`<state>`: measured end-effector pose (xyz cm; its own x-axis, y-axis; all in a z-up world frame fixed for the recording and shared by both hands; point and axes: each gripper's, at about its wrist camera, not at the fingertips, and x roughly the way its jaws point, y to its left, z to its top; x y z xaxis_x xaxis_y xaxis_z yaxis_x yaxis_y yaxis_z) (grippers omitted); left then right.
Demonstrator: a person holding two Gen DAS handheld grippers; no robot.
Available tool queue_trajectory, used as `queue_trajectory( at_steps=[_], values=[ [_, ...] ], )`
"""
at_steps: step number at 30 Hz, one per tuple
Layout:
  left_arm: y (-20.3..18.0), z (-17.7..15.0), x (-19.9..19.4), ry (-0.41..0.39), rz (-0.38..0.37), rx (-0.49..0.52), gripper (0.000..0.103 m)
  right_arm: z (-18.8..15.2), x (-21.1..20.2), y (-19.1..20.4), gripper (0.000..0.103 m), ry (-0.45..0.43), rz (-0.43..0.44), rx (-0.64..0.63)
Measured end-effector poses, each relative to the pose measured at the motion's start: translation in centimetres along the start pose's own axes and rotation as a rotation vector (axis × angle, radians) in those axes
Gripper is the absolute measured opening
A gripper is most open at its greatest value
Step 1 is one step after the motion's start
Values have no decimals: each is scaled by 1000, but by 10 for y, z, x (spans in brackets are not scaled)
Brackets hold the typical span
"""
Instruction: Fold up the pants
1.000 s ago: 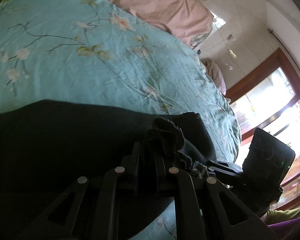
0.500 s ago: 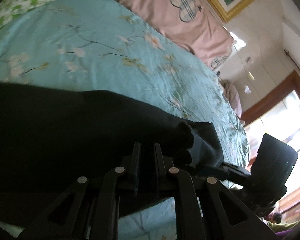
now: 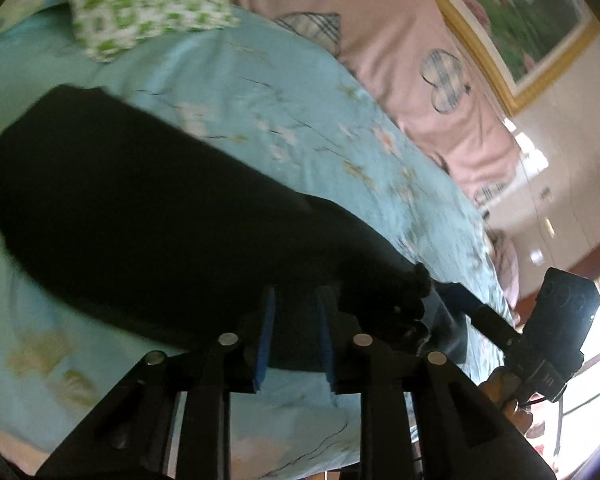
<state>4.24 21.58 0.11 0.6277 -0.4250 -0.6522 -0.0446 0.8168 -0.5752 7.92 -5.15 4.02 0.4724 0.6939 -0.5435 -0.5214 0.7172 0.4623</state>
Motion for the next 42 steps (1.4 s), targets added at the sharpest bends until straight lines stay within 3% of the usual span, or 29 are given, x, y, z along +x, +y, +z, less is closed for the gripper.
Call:
queue_trajectory(
  at_steps=[2,8,15,25,32,42],
  values=[
    [12,-3,-11,-12,25,-32,33,5,4,1,53,2,10,-6],
    [42,-11,-39,-47,89,-101,33,19,29,10,55,35,42,-23],
    [74,-7,-56,-89,128,-211,40,32,56,20,57,69,85,-38],
    [106,5,-58,-126,162,-332,40,57,101,40,57,141,139,-102],
    [121,11,-54,-137,209,-382,47,75,139,50,57,202,177,-149],
    [129,18,-40,-129,194,-412,49,102,207,56,57,328,208,-178]
  ],
)
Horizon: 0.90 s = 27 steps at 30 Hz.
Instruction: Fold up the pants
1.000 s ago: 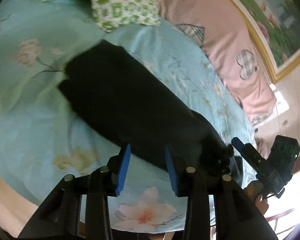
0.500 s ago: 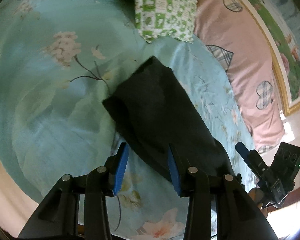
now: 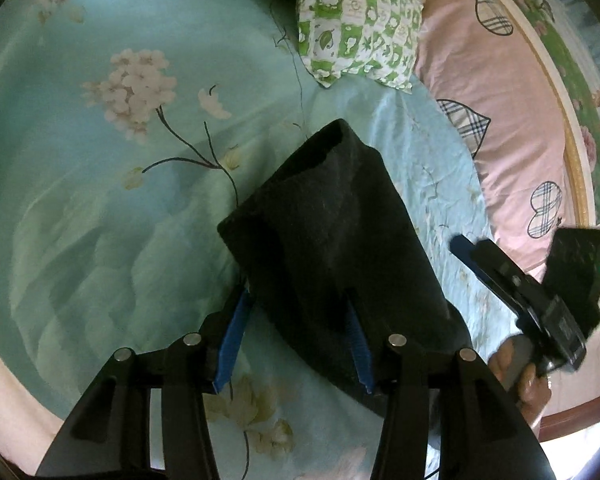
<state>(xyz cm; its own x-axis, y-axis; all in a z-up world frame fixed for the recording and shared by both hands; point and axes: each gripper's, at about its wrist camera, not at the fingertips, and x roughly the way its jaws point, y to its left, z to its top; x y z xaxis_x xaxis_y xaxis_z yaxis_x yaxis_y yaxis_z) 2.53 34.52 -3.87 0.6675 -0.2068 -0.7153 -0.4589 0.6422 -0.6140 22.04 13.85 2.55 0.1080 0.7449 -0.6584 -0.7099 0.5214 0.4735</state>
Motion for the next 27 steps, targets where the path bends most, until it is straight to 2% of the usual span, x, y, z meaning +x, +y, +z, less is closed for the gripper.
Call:
queue_trajectory(
  at_steps=[6,11,14,16,20,24,27],
  values=[
    [3,2,5,0,-14,-16,49,26,45,-13,57,95,61,16],
    [1,4,8,-1,-8,-5,48,42,85,-10,57,202,104,-16],
    [-1,6,10,-5,-4,0,46,44,103,-6,57,243,92,-47],
    [-2,7,12,-11,8,3,39,43,114,-4,53,275,97,-48],
    [-1,8,12,-17,20,0,31,39,114,2,31,259,114,-54],
    [-3,7,7,-13,2,-8,21,38,103,7,25,223,120,-55],
    [-17,4,-6,-29,-5,18,19,36,86,9,23,179,138,-54]
  ],
)
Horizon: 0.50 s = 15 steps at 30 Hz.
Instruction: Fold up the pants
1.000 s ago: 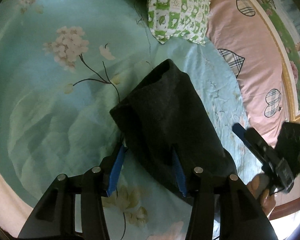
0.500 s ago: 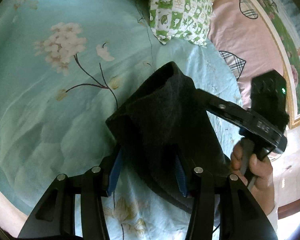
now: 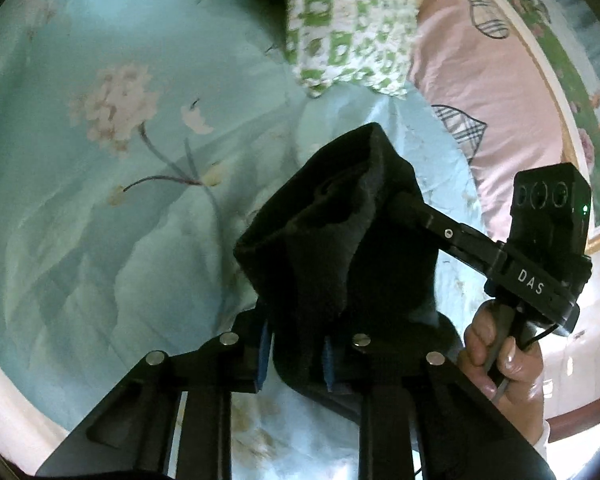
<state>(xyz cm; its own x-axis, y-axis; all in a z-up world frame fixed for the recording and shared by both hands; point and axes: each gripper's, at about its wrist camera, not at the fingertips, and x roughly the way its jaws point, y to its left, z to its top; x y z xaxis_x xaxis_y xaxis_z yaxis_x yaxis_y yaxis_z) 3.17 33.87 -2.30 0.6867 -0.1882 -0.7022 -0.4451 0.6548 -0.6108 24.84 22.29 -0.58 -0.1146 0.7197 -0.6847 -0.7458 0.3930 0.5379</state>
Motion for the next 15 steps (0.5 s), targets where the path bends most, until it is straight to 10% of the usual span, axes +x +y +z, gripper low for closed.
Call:
queue_trajectory(
  at_steps=[15],
  values=[
    [-121,-33,-50,-62,-139,238,17,-43,-135,24,21,-283,9,-18]
  ],
)
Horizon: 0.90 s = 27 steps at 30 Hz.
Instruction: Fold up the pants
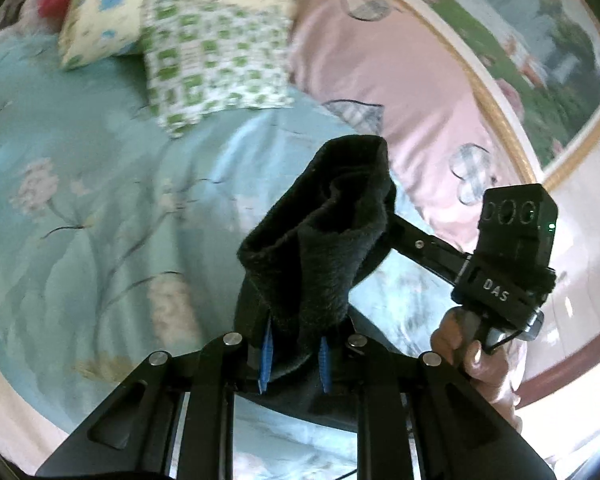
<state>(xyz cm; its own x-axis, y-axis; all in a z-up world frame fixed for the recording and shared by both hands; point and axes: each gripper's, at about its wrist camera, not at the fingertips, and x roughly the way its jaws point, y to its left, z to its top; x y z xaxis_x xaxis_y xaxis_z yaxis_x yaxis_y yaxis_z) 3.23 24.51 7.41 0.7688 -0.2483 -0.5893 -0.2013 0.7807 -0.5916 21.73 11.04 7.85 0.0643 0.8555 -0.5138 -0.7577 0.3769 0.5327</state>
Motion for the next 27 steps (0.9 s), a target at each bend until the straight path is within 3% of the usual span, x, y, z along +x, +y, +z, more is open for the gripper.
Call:
queue_trajectory(
  at_steps=[12,27],
  values=[
    [-89,-37,18,65,-84,166,17,-48,-102,-16,19,-159,-28,76],
    [-153,-87,55,170,-88,311,17,-113,-166,-51,19,-268,-49,188]
  ],
)
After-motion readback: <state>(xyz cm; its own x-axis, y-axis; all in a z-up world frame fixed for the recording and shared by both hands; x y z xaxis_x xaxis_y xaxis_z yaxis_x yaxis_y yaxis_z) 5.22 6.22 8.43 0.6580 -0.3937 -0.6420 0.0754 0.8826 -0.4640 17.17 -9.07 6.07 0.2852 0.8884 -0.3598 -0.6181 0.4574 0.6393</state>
